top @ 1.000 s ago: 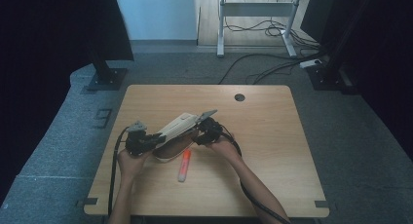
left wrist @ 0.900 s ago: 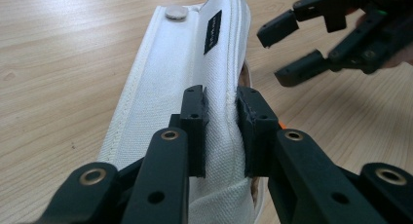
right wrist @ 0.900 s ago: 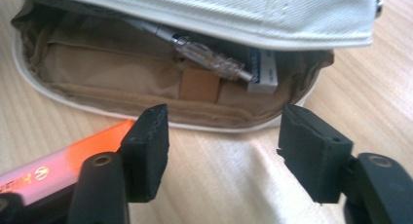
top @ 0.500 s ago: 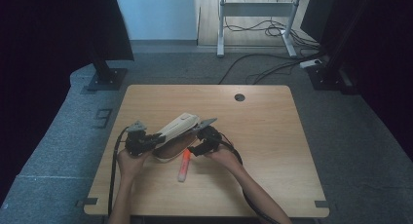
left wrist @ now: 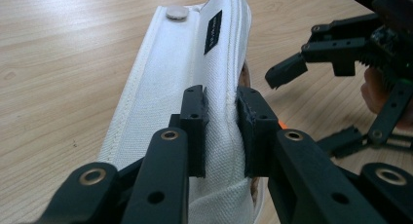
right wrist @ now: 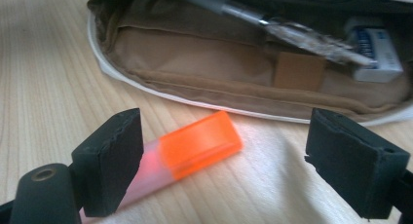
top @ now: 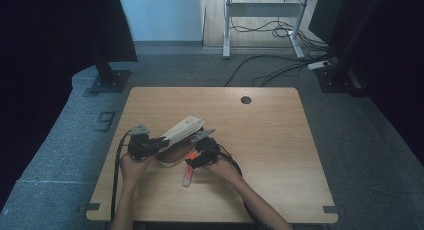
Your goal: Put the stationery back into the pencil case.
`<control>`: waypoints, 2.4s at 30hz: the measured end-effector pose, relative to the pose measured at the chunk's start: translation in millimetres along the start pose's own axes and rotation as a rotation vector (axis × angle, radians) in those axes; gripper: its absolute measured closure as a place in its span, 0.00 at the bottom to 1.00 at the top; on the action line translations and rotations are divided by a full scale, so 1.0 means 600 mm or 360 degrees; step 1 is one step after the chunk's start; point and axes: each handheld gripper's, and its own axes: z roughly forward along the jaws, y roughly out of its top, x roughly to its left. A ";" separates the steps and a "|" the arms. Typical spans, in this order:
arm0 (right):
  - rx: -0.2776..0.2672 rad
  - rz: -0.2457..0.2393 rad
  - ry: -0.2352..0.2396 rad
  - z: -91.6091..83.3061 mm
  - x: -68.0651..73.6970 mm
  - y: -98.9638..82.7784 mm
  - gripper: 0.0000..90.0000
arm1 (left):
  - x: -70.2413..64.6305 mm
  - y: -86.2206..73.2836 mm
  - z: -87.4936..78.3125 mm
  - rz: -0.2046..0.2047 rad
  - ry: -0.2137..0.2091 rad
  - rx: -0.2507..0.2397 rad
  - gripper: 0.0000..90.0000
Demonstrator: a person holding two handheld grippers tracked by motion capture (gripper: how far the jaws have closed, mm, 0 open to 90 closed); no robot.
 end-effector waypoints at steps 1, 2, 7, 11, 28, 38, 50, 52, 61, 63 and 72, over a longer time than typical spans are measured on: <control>0.0006 0.0001 0.0004 0.002 0.003 0.000 0.15 | 0.000 0.000 0.000 -0.0001 -0.0001 0.0000 0.83; 0.0005 -0.0006 0.0004 0.004 0.004 0.000 0.15 | 0.000 0.000 0.000 0.0000 -0.0001 0.0000 0.83; 0.0027 -0.0012 0.0019 0.015 0.014 -0.002 0.15 | 0.000 0.000 0.001 -0.0003 0.0000 -0.0003 0.83; 0.0037 -0.0037 0.0021 0.019 0.020 -0.005 0.15 | 0.000 0.000 0.000 0.0002 -0.0001 0.0002 0.83; 0.0133 -0.0106 -0.0005 -0.006 0.014 -0.030 0.18 | -0.001 0.000 0.001 0.0003 -0.0001 0.0004 0.83; 0.0150 -0.0122 0.0001 -0.032 0.005 -0.042 0.46 | -0.002 0.000 0.001 0.0007 0.0003 0.0005 0.83; 0.0189 -0.0154 -0.0031 -0.050 -0.005 -0.053 0.59 | -0.002 0.000 0.001 0.0006 0.0003 0.0007 0.83; 0.0192 -0.0157 -0.0027 -0.052 -0.006 -0.054 0.67 | -0.002 0.000 0.002 0.0006 0.0003 0.0007 0.83; 0.0208 -0.0133 -0.0032 -0.058 -0.007 -0.056 0.73 | -0.002 0.000 0.001 0.0005 0.0009 0.0001 0.83; 0.0209 -0.0129 -0.0028 -0.059 -0.008 -0.056 0.73 | -0.002 0.000 0.001 0.0002 0.0010 -0.0002 0.83; 0.0172 -0.0101 -0.0001 -0.068 -0.014 -0.055 0.73 | -0.003 0.000 0.001 -0.0002 0.0019 -0.0007 0.84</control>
